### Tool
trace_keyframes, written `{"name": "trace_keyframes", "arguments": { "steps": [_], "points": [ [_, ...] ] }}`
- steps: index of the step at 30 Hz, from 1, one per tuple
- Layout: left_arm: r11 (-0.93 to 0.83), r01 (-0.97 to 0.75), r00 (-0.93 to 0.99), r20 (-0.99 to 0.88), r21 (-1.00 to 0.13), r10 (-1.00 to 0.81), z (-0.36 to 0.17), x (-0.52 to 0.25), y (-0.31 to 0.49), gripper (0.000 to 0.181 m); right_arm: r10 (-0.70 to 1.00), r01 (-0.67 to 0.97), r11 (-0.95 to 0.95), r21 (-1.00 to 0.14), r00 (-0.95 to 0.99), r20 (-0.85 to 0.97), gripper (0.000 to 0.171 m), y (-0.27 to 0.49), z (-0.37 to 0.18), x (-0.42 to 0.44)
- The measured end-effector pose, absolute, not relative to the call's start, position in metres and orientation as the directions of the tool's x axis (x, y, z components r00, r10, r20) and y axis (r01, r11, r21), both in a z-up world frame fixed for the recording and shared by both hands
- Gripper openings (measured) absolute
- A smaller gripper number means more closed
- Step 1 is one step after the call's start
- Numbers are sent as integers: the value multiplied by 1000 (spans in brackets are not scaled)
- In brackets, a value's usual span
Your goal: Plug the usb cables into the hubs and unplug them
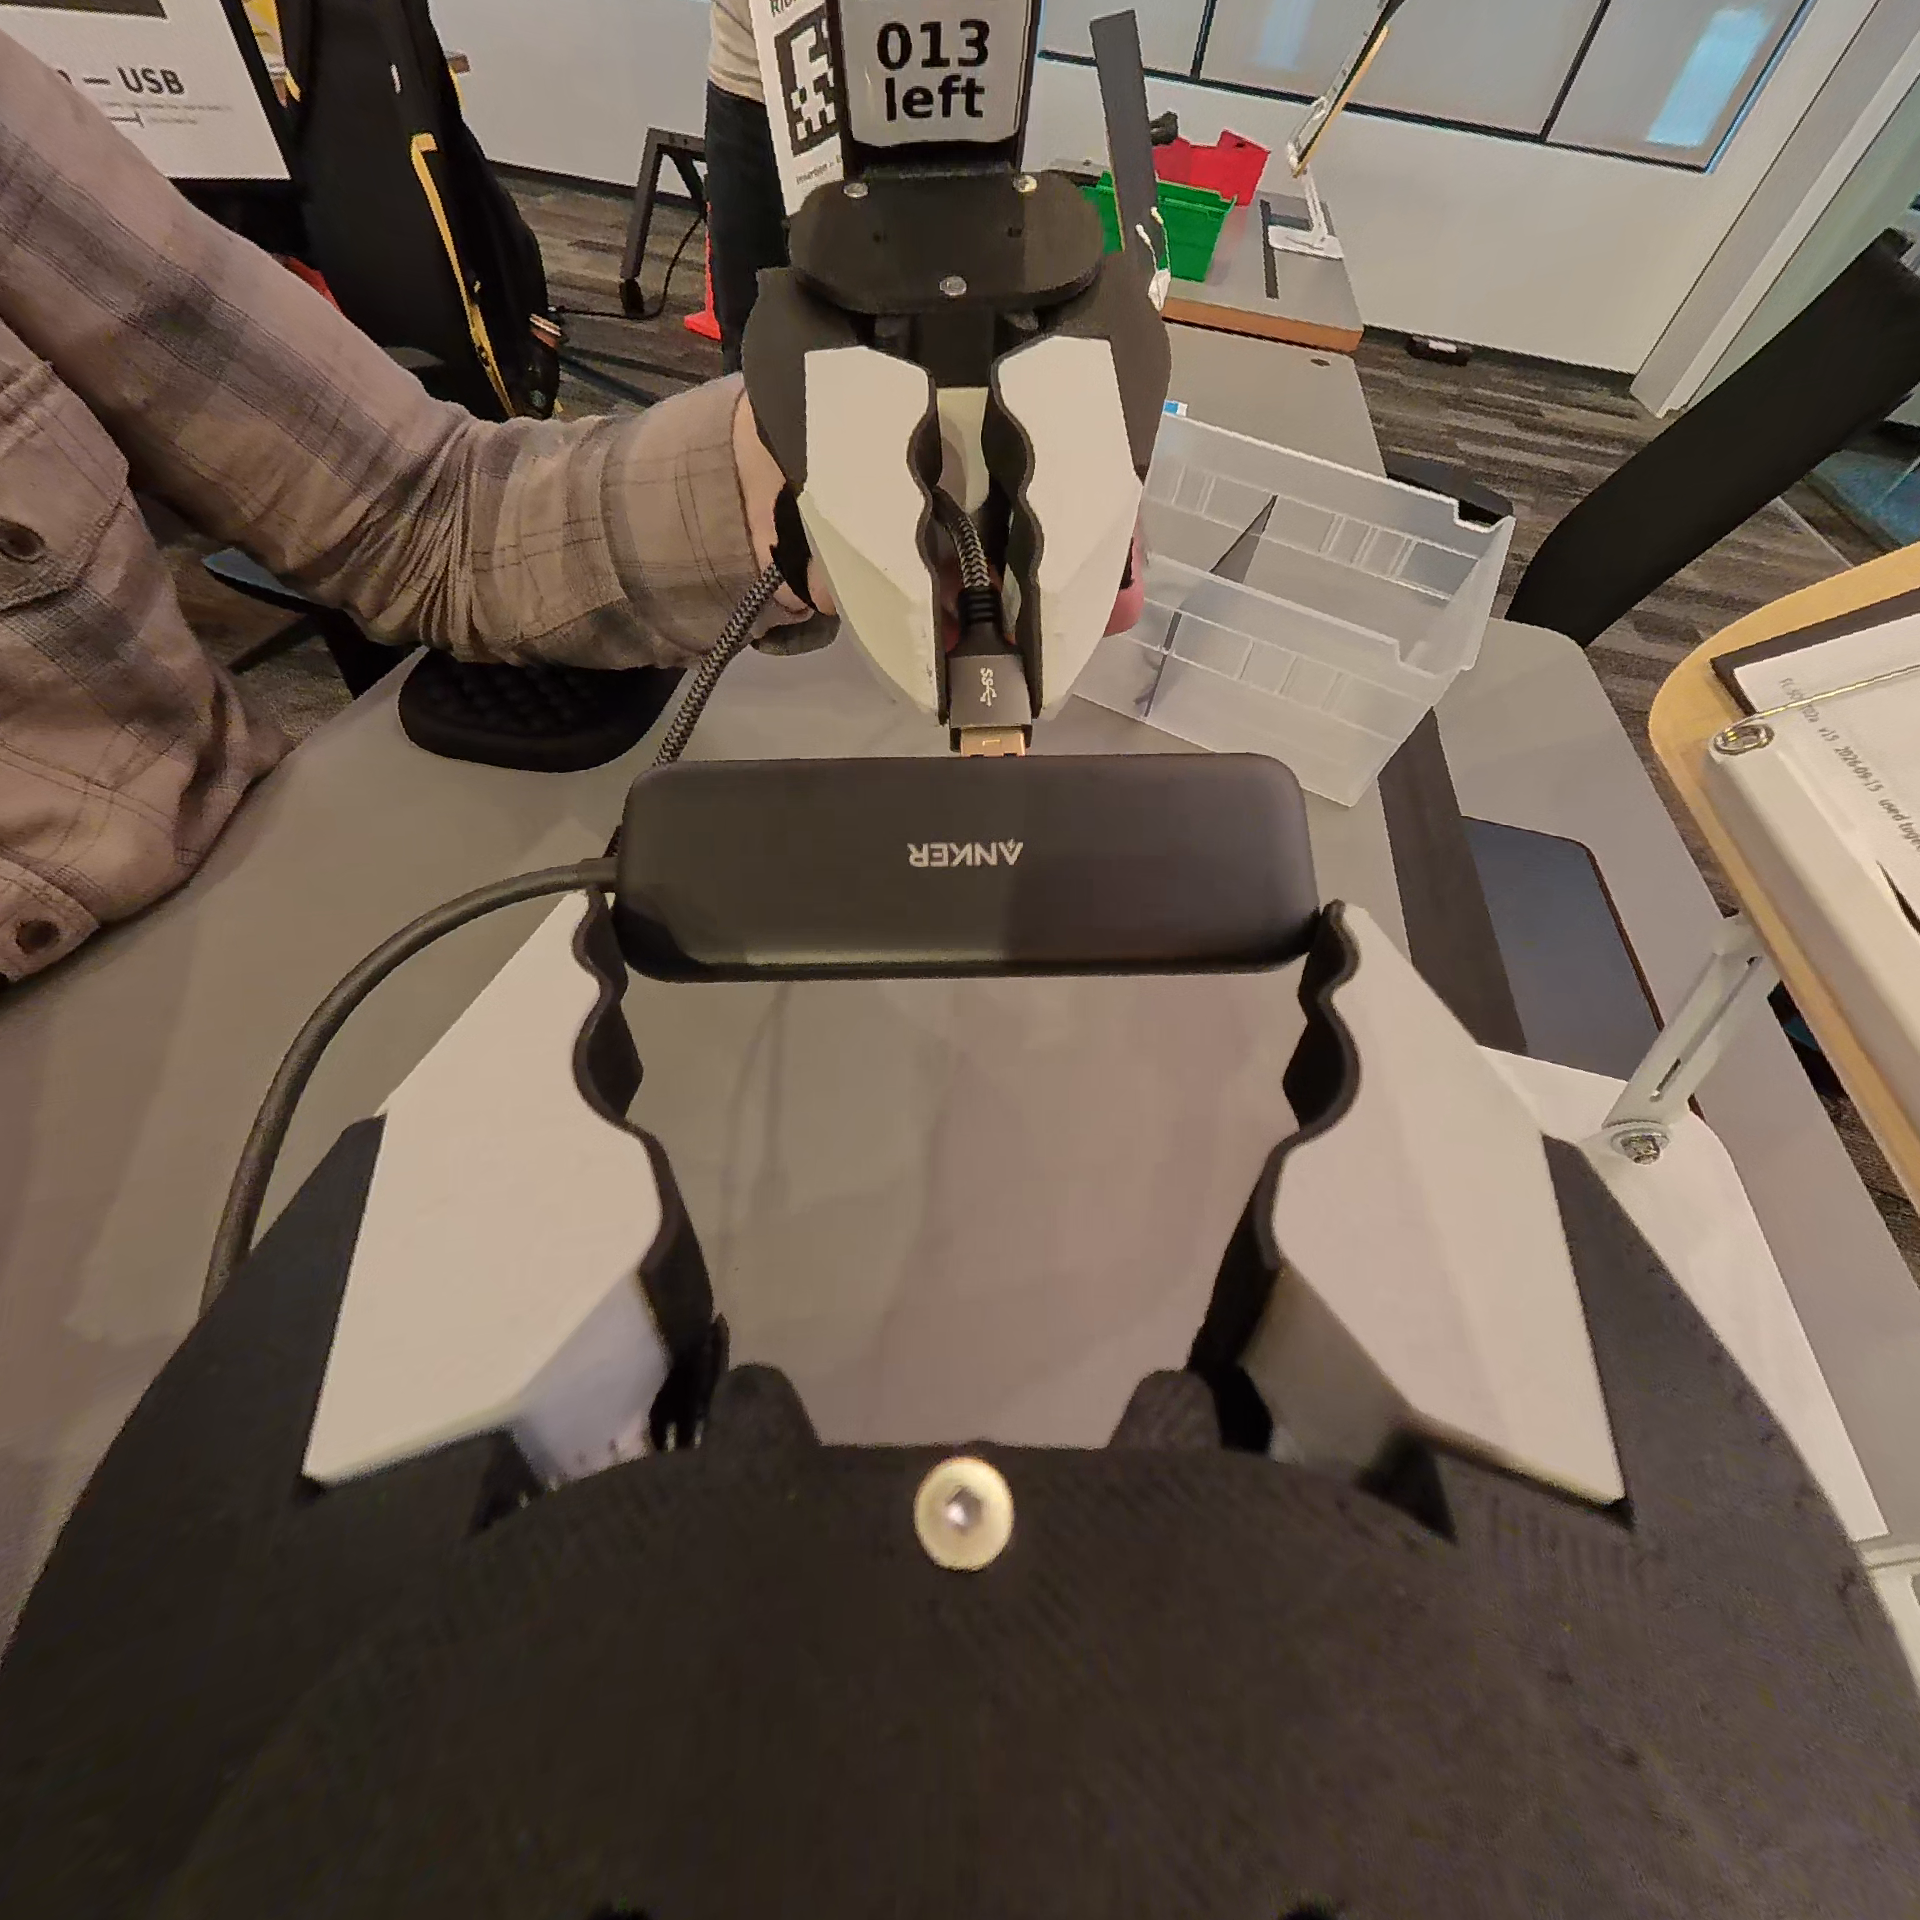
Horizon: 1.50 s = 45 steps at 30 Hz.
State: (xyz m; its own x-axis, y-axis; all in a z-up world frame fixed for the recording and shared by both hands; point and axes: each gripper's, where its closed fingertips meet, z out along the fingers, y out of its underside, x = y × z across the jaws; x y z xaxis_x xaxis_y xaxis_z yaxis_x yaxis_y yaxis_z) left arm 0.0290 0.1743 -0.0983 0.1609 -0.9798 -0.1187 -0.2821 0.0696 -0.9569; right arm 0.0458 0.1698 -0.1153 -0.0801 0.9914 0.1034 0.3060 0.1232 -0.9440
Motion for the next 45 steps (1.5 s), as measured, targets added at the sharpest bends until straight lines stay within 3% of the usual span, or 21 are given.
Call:
{"name": "trace_keyframes", "arguments": {
  "steps": [27, 31, 37, 41, 45],
  "points": [
    [82, -256, 176, -130, -963, -976, -97, 31, 177, 17, 992, 310, 125, -943, -46, 116, 127, 172, -108, 44],
    [57, -228, 235, -112, -972, -966, -89, 20, 189, 17, 960, 417, 220, -882, 67, 271, 125, 187, -106, 53],
    [13, -148, 320, -60, -989, -946, -73, 4, 205, 17, 815, 607, 331, -723, 201, 543, 101, 211, -92, 72],
    [35, -133, 422, -88, -991, -902, -65, -8, 220, 17, 649, 708, 277, -650, 361, 670, 84, 238, -65, 111],
    [81, -122, 514, -132, -989, -848, -58, -16, 231, 17, 594, 724, 332, -605, 338, 730, 75, 219, -41, 105]
  ]
}}
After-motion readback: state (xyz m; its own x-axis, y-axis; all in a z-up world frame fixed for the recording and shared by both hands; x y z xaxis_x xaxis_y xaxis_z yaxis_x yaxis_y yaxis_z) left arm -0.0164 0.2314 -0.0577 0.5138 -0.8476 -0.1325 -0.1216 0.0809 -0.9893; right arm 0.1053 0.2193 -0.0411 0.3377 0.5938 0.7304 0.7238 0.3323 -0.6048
